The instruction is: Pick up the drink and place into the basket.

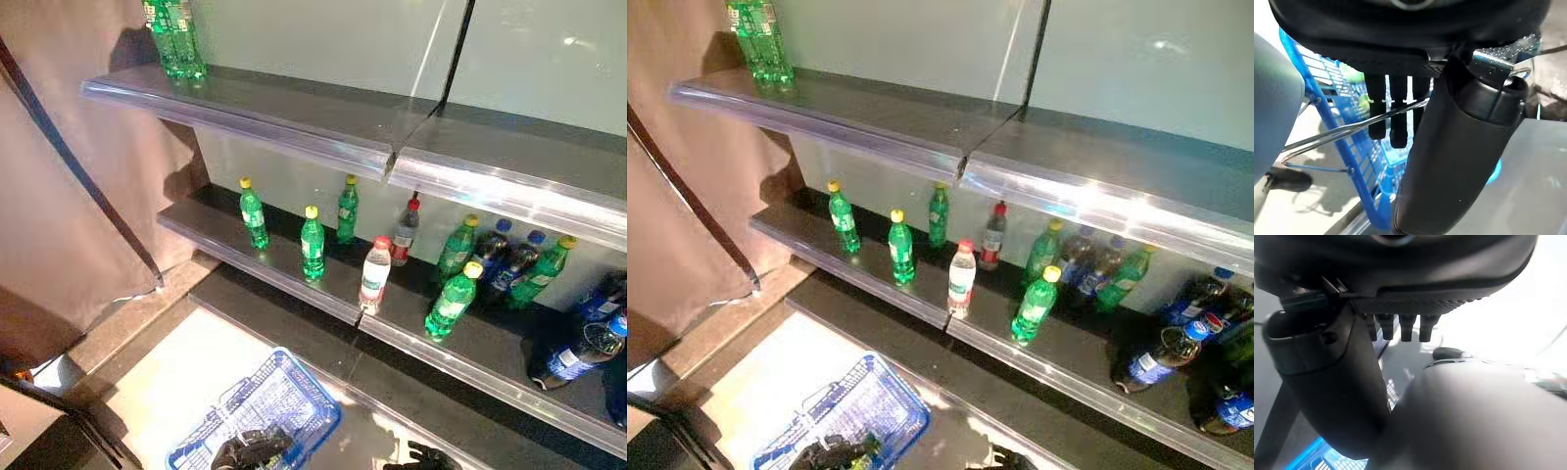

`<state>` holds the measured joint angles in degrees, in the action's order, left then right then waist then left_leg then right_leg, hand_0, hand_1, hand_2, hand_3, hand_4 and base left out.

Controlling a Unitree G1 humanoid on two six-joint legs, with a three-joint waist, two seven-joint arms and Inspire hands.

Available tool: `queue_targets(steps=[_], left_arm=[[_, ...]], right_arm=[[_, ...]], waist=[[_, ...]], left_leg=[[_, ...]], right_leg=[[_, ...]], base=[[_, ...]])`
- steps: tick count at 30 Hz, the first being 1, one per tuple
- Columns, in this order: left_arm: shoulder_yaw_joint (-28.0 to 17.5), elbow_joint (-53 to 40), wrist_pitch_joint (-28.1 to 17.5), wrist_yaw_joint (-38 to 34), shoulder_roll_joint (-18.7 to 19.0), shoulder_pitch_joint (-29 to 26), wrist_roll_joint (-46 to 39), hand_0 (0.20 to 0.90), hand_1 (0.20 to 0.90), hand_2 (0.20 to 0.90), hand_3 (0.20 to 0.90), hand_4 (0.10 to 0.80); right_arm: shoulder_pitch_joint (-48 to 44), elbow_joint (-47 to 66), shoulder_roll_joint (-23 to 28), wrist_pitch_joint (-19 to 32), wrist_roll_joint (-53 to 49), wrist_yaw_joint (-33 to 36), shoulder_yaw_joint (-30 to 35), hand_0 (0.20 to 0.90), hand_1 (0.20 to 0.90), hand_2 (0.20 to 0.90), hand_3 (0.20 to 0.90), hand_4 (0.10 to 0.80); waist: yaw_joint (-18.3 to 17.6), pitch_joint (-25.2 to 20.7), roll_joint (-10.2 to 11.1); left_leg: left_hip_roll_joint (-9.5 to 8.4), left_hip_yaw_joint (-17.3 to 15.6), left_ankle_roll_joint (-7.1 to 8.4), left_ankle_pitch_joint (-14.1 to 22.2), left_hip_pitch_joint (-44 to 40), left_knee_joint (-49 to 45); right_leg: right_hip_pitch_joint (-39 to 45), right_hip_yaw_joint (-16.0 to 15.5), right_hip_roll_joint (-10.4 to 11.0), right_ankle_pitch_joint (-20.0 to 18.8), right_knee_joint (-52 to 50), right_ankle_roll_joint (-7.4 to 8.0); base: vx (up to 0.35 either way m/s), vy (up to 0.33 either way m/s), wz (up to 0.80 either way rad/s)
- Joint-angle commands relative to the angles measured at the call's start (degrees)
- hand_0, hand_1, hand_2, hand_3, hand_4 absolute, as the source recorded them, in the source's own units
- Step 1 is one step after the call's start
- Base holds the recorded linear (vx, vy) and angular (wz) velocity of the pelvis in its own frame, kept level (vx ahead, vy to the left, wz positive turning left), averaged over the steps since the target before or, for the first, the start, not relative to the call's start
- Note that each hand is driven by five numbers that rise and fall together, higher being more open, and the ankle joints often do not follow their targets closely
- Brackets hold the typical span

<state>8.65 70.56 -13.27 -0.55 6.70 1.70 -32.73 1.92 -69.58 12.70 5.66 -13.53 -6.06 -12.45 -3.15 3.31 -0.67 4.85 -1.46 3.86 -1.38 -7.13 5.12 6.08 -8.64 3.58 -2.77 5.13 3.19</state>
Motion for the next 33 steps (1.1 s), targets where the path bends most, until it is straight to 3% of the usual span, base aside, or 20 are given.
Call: queue_targets(steps=[1,7,12,17,25,33], left_arm=[[1.36,-3.17,-5.2,-0.64,4.39,-2.69,4.34,0.3,0.3,0.3,0.2,0.1],[0.8,-3.63,-5.43,-0.05,4.39,-2.93,2.15,0.3,0.3,0.3,0.2,0.1],[-0.39,-4.99,-5.7,0.08,3.95,-3.02,1.56,0.3,0.3,0.3,0.2,0.1],[0.51,-5.38,-5.49,0.16,3.92,-3.78,2.33,0.3,0.3,0.3,0.2,0.1],[-0.07,-6.53,-5.28,-0.36,4.35,-2.86,2.07,0.3,0.3,0.3,0.2,0.1],[-0.52,-16.31,-1.55,-1.36,6.59,1.93,2.28,0.3,0.3,0.3,0.2,0.1]], right_arm=[[-0.62,-2.18,0.42,1.0,1.08,0.2,-2.12,0.9,0.9,0.9,0.9,0.8],[-0.94,-1.79,0.85,0.71,2.72,0.83,-3.05,0.9,0.9,0.9,0.9,0.8],[-1.81,-0.53,1.61,1.04,2.11,1.47,-3.82,0.9,0.9,0.9,0.9,0.8],[-2.53,-0.42,2.32,1.48,1.06,0.99,-3.35,0.9,0.9,0.9,0.9,0.8],[-1.72,2.43,2.51,7.64,3.3,0.5,-4.73,0.9,0.9,0.9,0.9,0.8],[2.58,40.22,7.95,10.39,0.96,3.9,-6.23,0.9,0.9,0.9,0.9,0.8]], waist=[[1.42,0.72,2.49],[1.61,0.97,3.13],[3.52,3.07,4.3],[2.93,3.19,3.24],[2.9,2.36,2.68],[1.53,2.47,2.9]], left_leg=[[-5.04,-3.1,-4.27,5.42,-2.03,-1.14],[-4.55,-1.67,-3.74,5.87,-0.57,-4.38],[-6.11,3.61,-4.07,6.66,5.27,-12.27],[-4.83,2.32,-3.29,4.15,4.48,-7.81],[-4.67,1.8,-2.64,3.57,2.75,-4.68],[-4.77,1.1,-2.9,2.87,2.09,-2.64]], right_leg=[[0.85,4.06,-0.2,3.02,-2.47,0.92],[0.48,5.08,-2.01,3.88,-3.28,-0.68],[-0.75,6.39,-2.48,3.85,-5.2,-1.97],[-1.3,5.15,-2.19,4.06,-5.11,-1.66],[-0.64,4.05,-1.13,3.31,-3.37,-0.76],[-1.01,4.64,-1.1,2.21,-2.56,0.12]], base=[[-0.005,-0.039,-0.01],[-0.021,-0.095,0.0],[-0.062,-0.055,0.03],[-0.05,0.051,0.0],[0.008,0.027,0.0],[-0.016,-0.005,-0.01]])
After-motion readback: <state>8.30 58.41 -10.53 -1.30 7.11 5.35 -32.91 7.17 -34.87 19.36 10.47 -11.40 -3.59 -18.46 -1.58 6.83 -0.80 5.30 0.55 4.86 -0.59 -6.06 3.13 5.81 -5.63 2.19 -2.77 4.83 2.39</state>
